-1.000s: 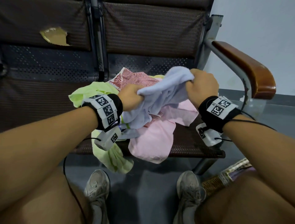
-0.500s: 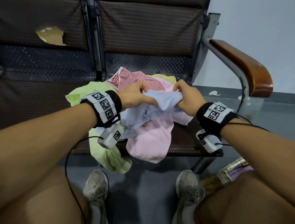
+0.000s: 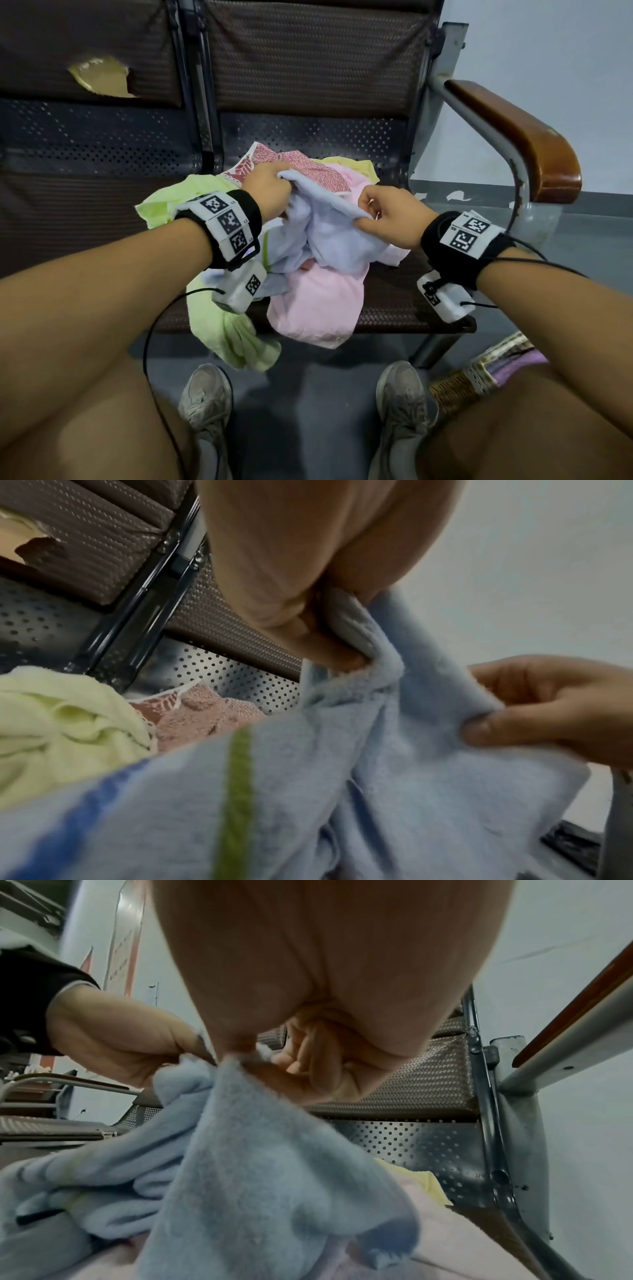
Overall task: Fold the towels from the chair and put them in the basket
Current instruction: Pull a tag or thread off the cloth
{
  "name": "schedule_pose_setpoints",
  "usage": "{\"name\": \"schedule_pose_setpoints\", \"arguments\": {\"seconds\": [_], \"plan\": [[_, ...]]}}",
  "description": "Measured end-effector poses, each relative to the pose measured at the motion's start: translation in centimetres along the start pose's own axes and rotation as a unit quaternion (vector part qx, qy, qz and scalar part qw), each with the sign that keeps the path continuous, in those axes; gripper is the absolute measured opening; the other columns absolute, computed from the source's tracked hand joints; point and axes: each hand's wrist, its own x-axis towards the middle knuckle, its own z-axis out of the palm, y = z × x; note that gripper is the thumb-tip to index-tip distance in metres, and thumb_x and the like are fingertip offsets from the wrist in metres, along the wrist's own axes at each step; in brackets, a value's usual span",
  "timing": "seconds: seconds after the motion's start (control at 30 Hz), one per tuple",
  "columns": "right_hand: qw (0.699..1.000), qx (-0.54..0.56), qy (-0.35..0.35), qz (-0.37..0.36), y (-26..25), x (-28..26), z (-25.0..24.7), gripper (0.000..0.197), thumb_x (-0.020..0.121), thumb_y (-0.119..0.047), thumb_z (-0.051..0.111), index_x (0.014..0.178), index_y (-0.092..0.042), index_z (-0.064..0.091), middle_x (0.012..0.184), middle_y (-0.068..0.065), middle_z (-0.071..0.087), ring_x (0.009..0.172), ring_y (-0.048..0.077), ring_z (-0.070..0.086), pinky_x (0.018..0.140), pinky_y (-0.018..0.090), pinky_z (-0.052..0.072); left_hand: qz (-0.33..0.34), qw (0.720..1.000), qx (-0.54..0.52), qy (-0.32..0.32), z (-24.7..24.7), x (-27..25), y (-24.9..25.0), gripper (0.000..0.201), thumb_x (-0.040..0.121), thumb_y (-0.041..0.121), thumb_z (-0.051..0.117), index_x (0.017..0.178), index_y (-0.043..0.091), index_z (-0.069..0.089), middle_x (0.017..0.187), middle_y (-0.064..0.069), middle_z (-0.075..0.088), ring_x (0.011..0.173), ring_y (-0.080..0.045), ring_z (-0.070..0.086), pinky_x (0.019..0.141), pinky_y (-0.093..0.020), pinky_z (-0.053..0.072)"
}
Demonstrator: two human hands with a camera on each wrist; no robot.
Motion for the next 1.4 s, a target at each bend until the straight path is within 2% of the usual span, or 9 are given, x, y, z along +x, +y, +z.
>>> {"name": "schedule_pose_setpoints", "arguments": {"seconds": [0.17,0.37,0.47,0.6,0.73,0.9,1.1,1.33,1.4], "plan": [[0.995,-0.073,-0.061,0.013,0.2,-0.1,0.3,0.027,0.091,-0.024,0.062,0.066,-0.018,0.05,0.062,-0.001,0.049,0.059,0.018,0.044,0.06,0.03,0.033,-0.053,0.98,-0.181,-0.068,0.5,-0.7,0.7,0.026,0.078,-0.009,0.071,0.091,0.01,0.057,0.087,-0.014,0.062,0.078,-0.025,0.064,0.066,-0.033,0.06],[0.986,0.036,0.158,-0.033,-0.7,-0.2,-1.0,0.027,0.083,-0.02,0.063,0.063,-0.02,0.045,0.058,-0.003,0.044,0.056,0.015,0.04,0.057,0.033,0.033,-0.096,0.971,-0.219,0.006,0.4,-0.1,1.1,0.013,0.092,0.01,0.058,0.097,-0.002,0.059,0.092,-0.021,0.066,0.078,-0.03,0.07,0.081,-0.048,0.06],[0.987,0.08,0.104,-0.089,-2.0,-0.8,-0.8,0.012,0.085,-0.015,0.056,0.092,-0.02,0.048,0.061,0.0,0.055,0.053,0.014,0.044,0.055,0.031,0.038,-0.101,0.975,-0.199,0.025,0.2,0.3,1.1,0.018,0.097,0.013,0.047,0.105,0.004,0.061,0.104,-0.017,0.068,0.083,-0.027,0.071,0.078,-0.045,0.062],[0.986,-0.028,0.017,-0.161,-3.2,-0.7,0.1,0.036,0.088,-0.002,0.046,0.117,-0.022,0.055,0.07,-0.002,0.055,0.059,0.005,0.048,0.06,0.025,0.042,-0.1,0.98,-0.154,0.072,0.1,0.3,1.3,0.024,0.097,0.015,0.045,0.094,0.008,0.067,0.104,-0.022,0.069,0.093,-0.035,0.069,0.081,-0.052,0.059],[0.991,-0.07,-0.053,-0.1,-4.1,-0.3,1.4,0.027,0.09,-0.011,0.053,0.089,-0.019,0.078,0.075,0.0,0.065,0.07,0.017,0.053,0.074,0.033,0.044,-0.078,0.949,-0.301,0.048,0.9,-0.8,2.4,0.026,0.092,0.003,0.051,0.08,0.007,0.073,0.072,-0.013,0.07,0.067,-0.025,0.069,0.061,-0.032,0.059],[0.997,0.003,0.058,0.043,-4.8,1.4,2.5,0.031,0.092,-0.035,0.058,0.064,-0.021,0.054,0.062,-0.01,0.054,0.064,0.014,0.049,0.061,0.029,0.036,-0.038,0.936,-0.35,-0.03,2.1,-2.3,4.3,0.026,0.088,-0.003,0.053,0.084,0.007,0.076,0.079,-0.013,0.074,0.071,-0.022,0.07,0.061,-0.024,0.057],[0.975,0.033,0.191,0.104,-5.0,2.8,1.9,0.035,0.101,-0.025,0.039,0.087,-0.004,0.063,0.104,0.024,0.067,0.096,0.04,0.06,0.074,0.036,0.037,-0.016,0.929,-0.369,-0.008,1.5,-2.3,4.6,0.019,0.094,0.005,0.055,0.092,0.007,0.074,0.09,-0.009,0.076,0.079,-0.019,0.073,0.066,-0.023,0.055],[0.927,0.316,0.175,0.097,-5.1,3.3,1.3,0.028,0.098,-0.013,0.042,0.071,-0.008,0.047,0.072,0.01,0.04,0.07,0.018,0.038,0.067,0.033,0.033,-0.025,0.934,-0.349,0.074,1.2,-1.0,3.3,0.025,0.1,0.005,0.044,0.1,0.007,0.069,0.093,-0.012,0.074,0.074,-0.02,0.074,0.059,-0.022,0.054],[0.942,0.274,0.179,0.066,-4.9,3.1,1.2,0.036,0.097,-0.017,0.049,0.062,-0.012,0.042,0.063,0.004,0.037,0.061,0.012,0.036,0.061,0.031,0.031,-0.033,0.929,-0.349,0.116,1.0,-0.5,3.0,0.029,0.1,0.005,0.04,0.098,0.005,0.069,0.091,-0.013,0.072,0.075,-0.023,0.072,0.057,-0.023,0.054]]}}
